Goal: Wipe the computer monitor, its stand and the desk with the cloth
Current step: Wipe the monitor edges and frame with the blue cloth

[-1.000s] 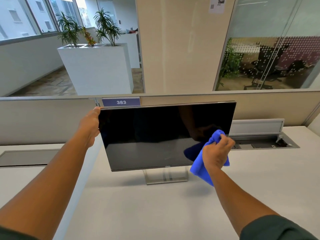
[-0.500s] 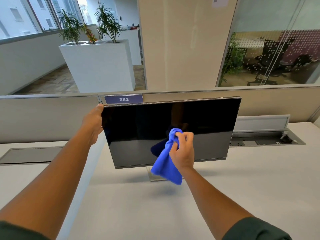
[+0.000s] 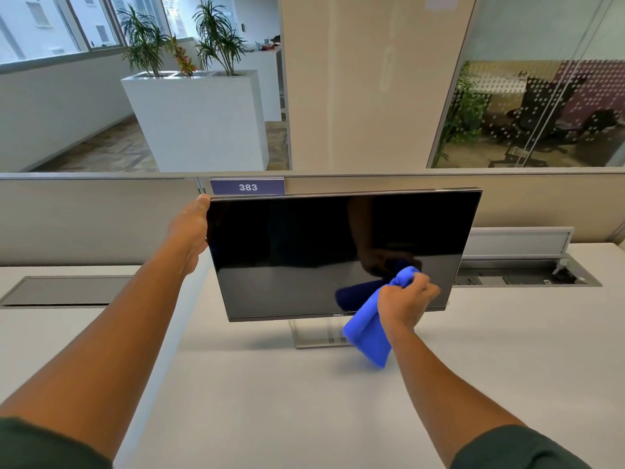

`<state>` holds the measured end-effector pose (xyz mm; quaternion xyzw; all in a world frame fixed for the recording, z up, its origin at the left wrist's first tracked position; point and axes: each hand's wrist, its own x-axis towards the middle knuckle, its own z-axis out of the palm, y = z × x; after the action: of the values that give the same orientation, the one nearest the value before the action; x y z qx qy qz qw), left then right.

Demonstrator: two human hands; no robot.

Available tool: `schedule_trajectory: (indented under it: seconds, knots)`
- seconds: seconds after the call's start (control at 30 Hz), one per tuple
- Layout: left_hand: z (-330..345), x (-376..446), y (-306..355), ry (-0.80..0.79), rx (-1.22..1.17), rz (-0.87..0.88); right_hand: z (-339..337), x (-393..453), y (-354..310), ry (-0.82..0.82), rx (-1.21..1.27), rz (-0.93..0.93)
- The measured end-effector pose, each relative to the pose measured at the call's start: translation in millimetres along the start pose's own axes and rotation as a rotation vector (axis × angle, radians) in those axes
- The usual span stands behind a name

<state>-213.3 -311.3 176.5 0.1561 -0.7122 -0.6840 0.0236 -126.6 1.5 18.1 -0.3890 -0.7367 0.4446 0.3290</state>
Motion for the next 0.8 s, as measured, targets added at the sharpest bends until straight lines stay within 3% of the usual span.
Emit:
schedule_trajectory:
  seconds: [0.4, 0.63, 0.8]
  knots:
    - [-1, 0, 0, -0.019, 0.009, 0.007, 56, -109, -24, -0.495, 0.036, -0.452]
    - [-5, 1, 0, -0.043, 0.013, 0.001, 33, -69, 8, -0.261, -0.017, -0.44]
    - [-3, 0, 0, -0.038, 0.01, 0.014, -1, -4, 30, -0.013, -0.022, -0.084]
